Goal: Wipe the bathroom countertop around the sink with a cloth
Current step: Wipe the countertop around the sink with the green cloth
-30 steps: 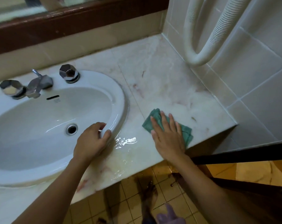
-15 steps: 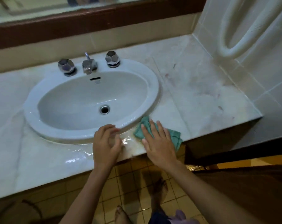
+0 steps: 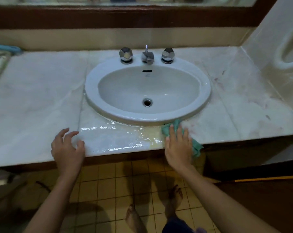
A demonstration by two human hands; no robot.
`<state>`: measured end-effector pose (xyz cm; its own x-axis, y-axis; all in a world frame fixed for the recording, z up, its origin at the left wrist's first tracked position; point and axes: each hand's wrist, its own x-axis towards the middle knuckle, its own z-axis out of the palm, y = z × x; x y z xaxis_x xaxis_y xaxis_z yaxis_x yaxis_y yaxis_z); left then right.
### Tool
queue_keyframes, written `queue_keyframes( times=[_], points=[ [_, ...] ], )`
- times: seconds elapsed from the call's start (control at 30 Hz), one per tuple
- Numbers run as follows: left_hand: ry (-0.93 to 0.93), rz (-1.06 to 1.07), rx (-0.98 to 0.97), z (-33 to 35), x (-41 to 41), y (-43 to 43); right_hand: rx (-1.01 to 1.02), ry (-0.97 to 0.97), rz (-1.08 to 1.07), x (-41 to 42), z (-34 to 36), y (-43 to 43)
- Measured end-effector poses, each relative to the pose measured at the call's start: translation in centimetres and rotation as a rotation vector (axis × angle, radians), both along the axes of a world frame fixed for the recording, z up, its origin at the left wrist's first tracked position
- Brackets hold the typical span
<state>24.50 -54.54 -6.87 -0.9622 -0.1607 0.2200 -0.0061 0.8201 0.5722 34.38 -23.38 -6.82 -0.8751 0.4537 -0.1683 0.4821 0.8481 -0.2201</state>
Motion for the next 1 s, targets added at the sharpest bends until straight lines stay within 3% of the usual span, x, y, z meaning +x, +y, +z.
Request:
queue_keyframes(
  times=[0.13,0.27,0.5,0.8,1.0],
  points=[
    [-0.008,0.039,-0.040,-0.4,-3.2,-3.3,-0.052,0.039,0.306,1.5,-0.2,-6.7],
    [-0.010,0.069,-0.080,-1.2,-5.1,-5.4,-0.016,0.029,0.487,1.7,-0.8,-6.5],
    [-0.038,0.129,-0.058,-1.9,-5.3,-5.3,0.006,0.076,0.376,0.4,-1.1,-6.2],
    [-0.009,0.143,-0.062,-2.1,-5.4,-5.5,0.104,0.093,0.618,-6.6,-1.0,-10.5],
    [-0.009,0.133,-0.059,-2.1,-5.3,-5.5,0.022,0.130,0.691,-11.3,-0.5,-13.5]
  ],
)
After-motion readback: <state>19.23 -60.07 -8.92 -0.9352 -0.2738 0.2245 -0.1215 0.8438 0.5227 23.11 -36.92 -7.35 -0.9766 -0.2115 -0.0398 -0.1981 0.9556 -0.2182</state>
